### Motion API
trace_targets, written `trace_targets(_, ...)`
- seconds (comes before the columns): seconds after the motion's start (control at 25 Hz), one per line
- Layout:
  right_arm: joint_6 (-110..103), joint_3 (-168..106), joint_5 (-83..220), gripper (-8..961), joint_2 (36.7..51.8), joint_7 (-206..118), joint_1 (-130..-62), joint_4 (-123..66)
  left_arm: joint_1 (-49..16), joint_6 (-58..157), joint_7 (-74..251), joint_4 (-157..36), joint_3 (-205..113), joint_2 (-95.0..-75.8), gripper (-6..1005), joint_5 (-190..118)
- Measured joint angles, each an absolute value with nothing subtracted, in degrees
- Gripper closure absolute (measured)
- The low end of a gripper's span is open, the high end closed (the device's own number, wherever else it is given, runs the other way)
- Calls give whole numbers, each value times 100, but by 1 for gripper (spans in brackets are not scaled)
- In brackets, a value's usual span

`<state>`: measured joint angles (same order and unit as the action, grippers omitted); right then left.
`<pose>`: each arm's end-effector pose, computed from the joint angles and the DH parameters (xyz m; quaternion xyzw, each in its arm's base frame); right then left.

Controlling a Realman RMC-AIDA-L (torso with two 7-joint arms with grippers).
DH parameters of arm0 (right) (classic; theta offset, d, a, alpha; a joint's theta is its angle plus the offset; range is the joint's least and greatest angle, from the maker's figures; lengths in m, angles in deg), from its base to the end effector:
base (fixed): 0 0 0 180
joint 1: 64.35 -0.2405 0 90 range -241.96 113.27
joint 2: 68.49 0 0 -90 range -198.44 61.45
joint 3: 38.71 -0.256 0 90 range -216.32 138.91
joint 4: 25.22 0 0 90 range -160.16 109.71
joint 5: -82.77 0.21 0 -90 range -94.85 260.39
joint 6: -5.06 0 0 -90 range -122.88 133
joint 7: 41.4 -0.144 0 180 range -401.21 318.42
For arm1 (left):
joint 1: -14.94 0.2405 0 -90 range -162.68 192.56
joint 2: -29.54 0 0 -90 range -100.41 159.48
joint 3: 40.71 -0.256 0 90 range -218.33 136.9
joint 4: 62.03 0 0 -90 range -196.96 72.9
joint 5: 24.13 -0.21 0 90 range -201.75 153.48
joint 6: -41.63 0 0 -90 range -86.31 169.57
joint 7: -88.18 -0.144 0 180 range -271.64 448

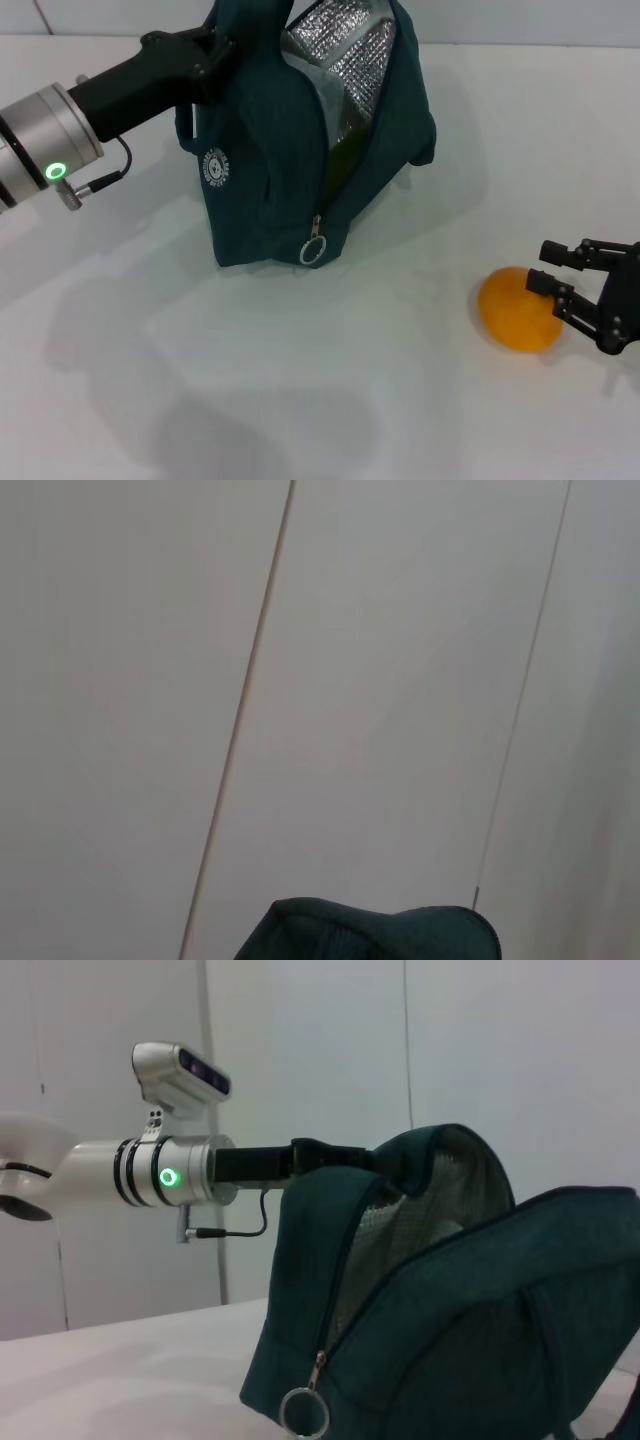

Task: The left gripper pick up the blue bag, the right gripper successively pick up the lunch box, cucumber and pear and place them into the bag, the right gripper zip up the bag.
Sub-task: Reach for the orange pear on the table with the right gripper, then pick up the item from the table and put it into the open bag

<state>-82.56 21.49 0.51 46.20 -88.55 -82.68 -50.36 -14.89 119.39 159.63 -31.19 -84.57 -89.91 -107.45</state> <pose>0.3027 0.2748 -0.0077 -0.9193 0.0977 0.3082 0.2243 -0.2465 0.3672 0.0191 -0.8394 -0.2320 -0.4043 0.2794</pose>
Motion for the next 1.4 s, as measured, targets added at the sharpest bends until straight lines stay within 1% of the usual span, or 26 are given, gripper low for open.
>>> trace_targets(0.12, -8260, 2149, 26, 648, 4620, -8856, -8273, -5035, -1490, 11939, 15963, -3119, -8457, -8991, 938, -10745)
trace_targets(0.64, -8255, 2143, -62, 731, 4620, -8850, -8310, -5041, -1497, 11941, 15858, -3118, -8457, -8991, 937, -10732)
trace_targets(0.88, -8192, 2105, -64, 819, 4620, -8839, -8369, -5047, -1499, 11942, 15833, -3118, -8457, -8990, 936, -10727)
trace_targets(1.08, -8177, 2143, -73, 913, 4620, -8836, -8378, -5093, -1497, 11942, 15831, -3118, -8457, -8991, 936, -10722)
trace_targets(1.4, -8378, 1932, 85, 914, 4631, -8721, -8412, -5216, -1454, 11955, 15831, -3096, -8457, -8991, 935, -10629)
